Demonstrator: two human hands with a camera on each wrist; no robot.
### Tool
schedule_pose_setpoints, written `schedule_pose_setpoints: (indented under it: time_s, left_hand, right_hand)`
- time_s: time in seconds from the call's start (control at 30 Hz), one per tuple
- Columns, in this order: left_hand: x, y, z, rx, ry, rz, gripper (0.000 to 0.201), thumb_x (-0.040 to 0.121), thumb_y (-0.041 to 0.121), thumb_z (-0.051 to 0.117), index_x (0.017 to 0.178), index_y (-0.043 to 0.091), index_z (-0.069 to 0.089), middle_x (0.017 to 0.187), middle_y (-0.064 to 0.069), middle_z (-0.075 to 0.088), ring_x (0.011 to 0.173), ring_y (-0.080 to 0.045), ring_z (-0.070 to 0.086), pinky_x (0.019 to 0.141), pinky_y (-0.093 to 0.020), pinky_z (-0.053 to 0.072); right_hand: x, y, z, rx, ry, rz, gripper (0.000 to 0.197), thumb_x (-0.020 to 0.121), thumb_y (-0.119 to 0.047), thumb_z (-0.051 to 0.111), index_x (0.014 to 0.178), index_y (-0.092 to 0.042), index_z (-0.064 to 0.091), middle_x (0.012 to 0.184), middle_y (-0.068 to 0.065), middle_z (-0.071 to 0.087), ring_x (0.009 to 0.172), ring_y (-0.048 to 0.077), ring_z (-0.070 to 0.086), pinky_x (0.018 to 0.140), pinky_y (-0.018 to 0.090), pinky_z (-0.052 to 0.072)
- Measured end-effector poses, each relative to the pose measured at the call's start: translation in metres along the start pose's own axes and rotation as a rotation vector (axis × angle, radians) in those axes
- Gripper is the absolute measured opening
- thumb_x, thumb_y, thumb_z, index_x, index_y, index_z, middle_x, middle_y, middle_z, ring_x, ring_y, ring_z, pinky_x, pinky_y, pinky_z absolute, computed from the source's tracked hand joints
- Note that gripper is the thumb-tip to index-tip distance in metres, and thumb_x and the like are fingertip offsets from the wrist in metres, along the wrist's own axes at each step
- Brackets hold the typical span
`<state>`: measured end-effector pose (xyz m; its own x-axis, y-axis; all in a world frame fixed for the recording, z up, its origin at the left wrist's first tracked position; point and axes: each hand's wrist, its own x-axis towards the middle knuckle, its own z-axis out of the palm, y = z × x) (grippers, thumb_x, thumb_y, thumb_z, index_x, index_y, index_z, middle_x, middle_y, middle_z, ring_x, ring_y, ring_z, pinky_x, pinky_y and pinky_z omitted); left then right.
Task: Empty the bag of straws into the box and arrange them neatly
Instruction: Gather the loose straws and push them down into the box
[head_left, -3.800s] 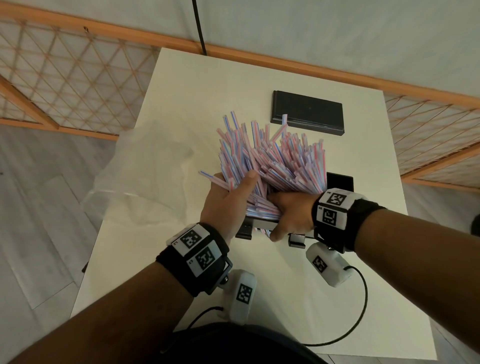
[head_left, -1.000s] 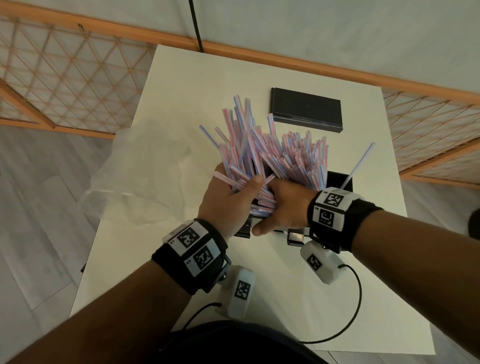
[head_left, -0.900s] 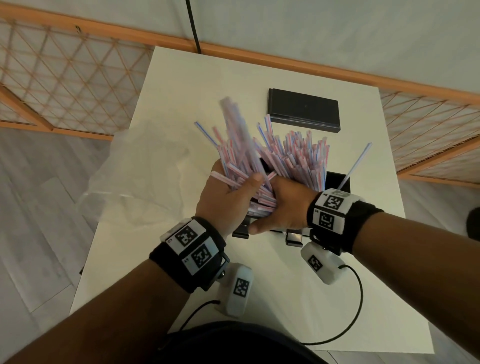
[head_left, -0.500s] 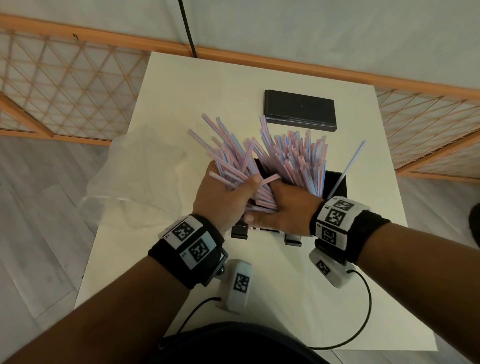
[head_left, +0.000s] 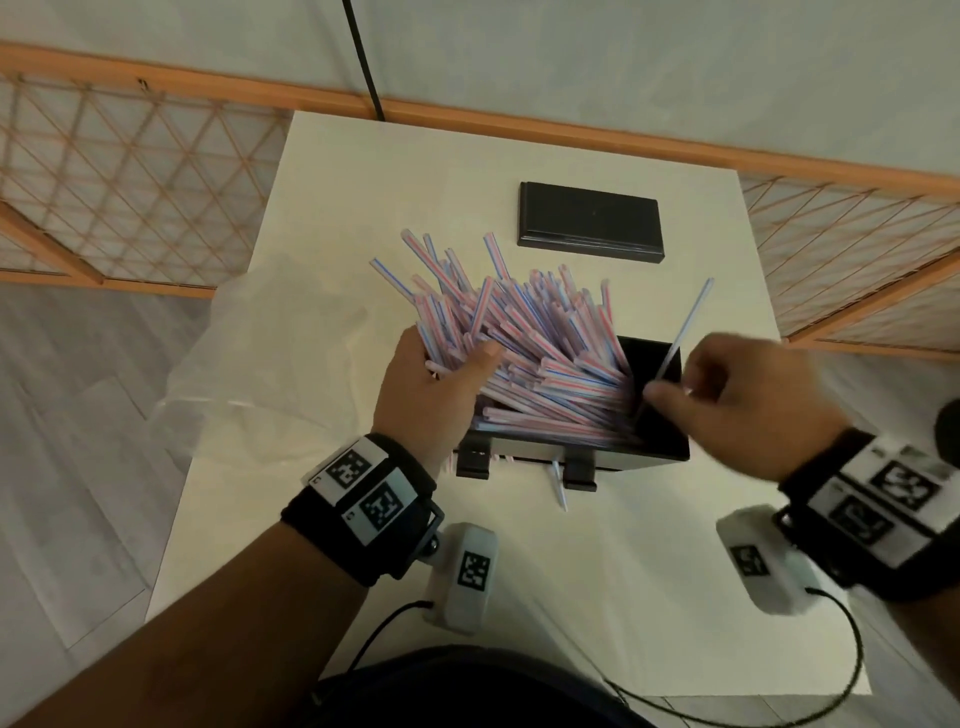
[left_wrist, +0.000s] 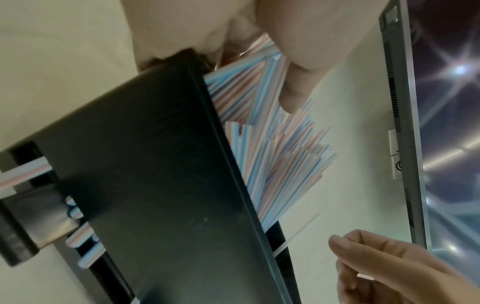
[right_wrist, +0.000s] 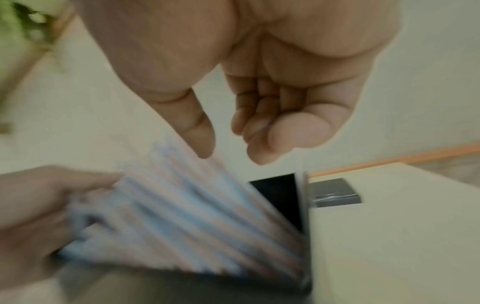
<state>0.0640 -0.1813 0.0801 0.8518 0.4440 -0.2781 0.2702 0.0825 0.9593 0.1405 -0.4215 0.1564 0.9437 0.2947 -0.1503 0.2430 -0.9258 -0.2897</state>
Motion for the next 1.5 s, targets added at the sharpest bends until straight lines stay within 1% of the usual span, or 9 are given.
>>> schedule_pose_setpoints:
  time_s: [0.17, 0.27, 0.37, 0.47, 0.57, 0.77, 1.07, 1.27, 1.5]
  left_hand:
    - [0.0, 0.002, 0.005, -0.001, 0.013, -0.031, 0.085, 0.065, 0.07, 0.066, 0.139, 0.028, 0.059, 0.132, 0.004, 0.069, 0.125, -0.019, 0.064, 0.11, -0.047, 0.05]
    - [-0.002, 0.007, 0.006, -0.01, 0.024, -0.075, 0.1, 0.068, 0.072, 0.068, 0.152, 0.023, 0.048, 0.147, 0.001, 0.06, 0.137, -0.02, 0.056, 0.116, -0.047, 0.045]
    - [-0.001, 0.004, 0.005, -0.032, 0.023, -0.073, 0.053, 0.089, 0.049, 0.071, 0.136, 0.026, 0.061, 0.127, 0.006, 0.07, 0.118, -0.013, 0.065, 0.108, -0.042, 0.051]
    - [-0.002, 0.005, 0.004, -0.076, 0.02, -0.077, 0.044, 0.077, 0.06, 0.068, 0.115, 0.039, 0.064, 0.117, 0.014, 0.072, 0.111, -0.005, 0.067, 0.1, -0.032, 0.051]
    - [-0.002, 0.006, 0.006, -0.079, 0.013, -0.055, 0.061, 0.071, 0.07, 0.068, 0.121, 0.035, 0.062, 0.123, 0.013, 0.071, 0.118, -0.006, 0.065, 0.106, -0.035, 0.05]
    - [0.0, 0.001, 0.006, -0.008, -0.008, -0.005, 0.075, 0.07, 0.075, 0.068, 0.132, 0.032, 0.06, 0.127, 0.013, 0.071, 0.122, -0.008, 0.065, 0.11, -0.043, 0.051]
    - [-0.002, 0.0, 0.011, 0.066, 0.041, -0.01, 0.098, 0.059, 0.103, 0.05, 0.13, 0.037, 0.058, 0.121, 0.021, 0.068, 0.113, 0.004, 0.063, 0.107, -0.032, 0.048]
    - [-0.006, 0.007, 0.014, -0.039, 0.071, -0.097, 0.076, 0.061, 0.086, 0.062, 0.123, 0.042, 0.058, 0.122, 0.02, 0.07, 0.117, -0.004, 0.064, 0.113, -0.041, 0.046]
    - [-0.005, 0.004, 0.013, -0.073, 0.068, -0.1, 0.066, 0.062, 0.079, 0.066, 0.115, 0.039, 0.061, 0.117, 0.016, 0.071, 0.112, -0.004, 0.067, 0.104, -0.034, 0.05]
  right_hand:
    - [0.046, 0.031, 0.001, 0.086, -0.098, 0.261, 0.06, 0.082, -0.066, 0.061, 0.122, -0.021, 0.055, 0.08, -0.001, 0.07, 0.081, 0.027, 0.069, 0.084, 0.044, 0.055]
    - [0.06, 0.011, 0.006, 0.064, -0.106, 0.128, 0.028, 0.091, -0.049, 0.061, 0.101, -0.022, 0.065, 0.084, 0.0, 0.068, 0.081, 0.026, 0.068, 0.078, 0.035, 0.051]
    - [0.059, -0.015, 0.005, 0.045, -0.014, -0.058, 0.025, 0.092, -0.039, 0.062, 0.081, -0.017, 0.064, 0.079, 0.0, 0.065, 0.078, 0.025, 0.062, 0.071, 0.029, 0.042]
    - [0.049, -0.041, 0.005, 0.094, -0.032, -0.182, 0.013, 0.089, -0.042, 0.066, 0.091, -0.03, 0.062, 0.076, -0.014, 0.063, 0.073, 0.013, 0.061, 0.072, 0.023, 0.037]
    - [0.037, -0.044, 0.008, 0.15, 0.04, -0.148, 0.019, 0.086, -0.031, 0.069, 0.102, -0.024, 0.06, 0.083, -0.013, 0.066, 0.073, 0.011, 0.063, 0.071, 0.021, 0.04]
    - [-0.018, -0.016, 0.024, 0.149, 0.028, -0.108, 0.02, 0.073, -0.017, 0.074, 0.067, -0.019, 0.056, 0.055, -0.012, 0.056, 0.052, 0.001, 0.05, 0.056, 0.002, 0.035]
    - [-0.052, -0.005, 0.078, -0.085, 0.027, -0.23, 0.033, 0.081, -0.038, 0.049, 0.06, -0.019, 0.064, 0.052, -0.002, 0.062, 0.049, 0.031, 0.06, 0.047, 0.032, 0.051]
    - [-0.047, -0.01, 0.133, -0.126, -0.364, 0.046, 0.037, 0.096, -0.05, 0.048, 0.111, -0.023, 0.069, 0.099, 0.003, 0.073, 0.096, 0.028, 0.065, 0.081, 0.032, 0.053]
    - [-0.034, -0.01, 0.175, -0.137, -0.273, 0.164, 0.039, 0.096, -0.054, 0.046, 0.118, -0.026, 0.063, 0.107, 0.004, 0.071, 0.098, 0.03, 0.067, 0.082, 0.034, 0.053]
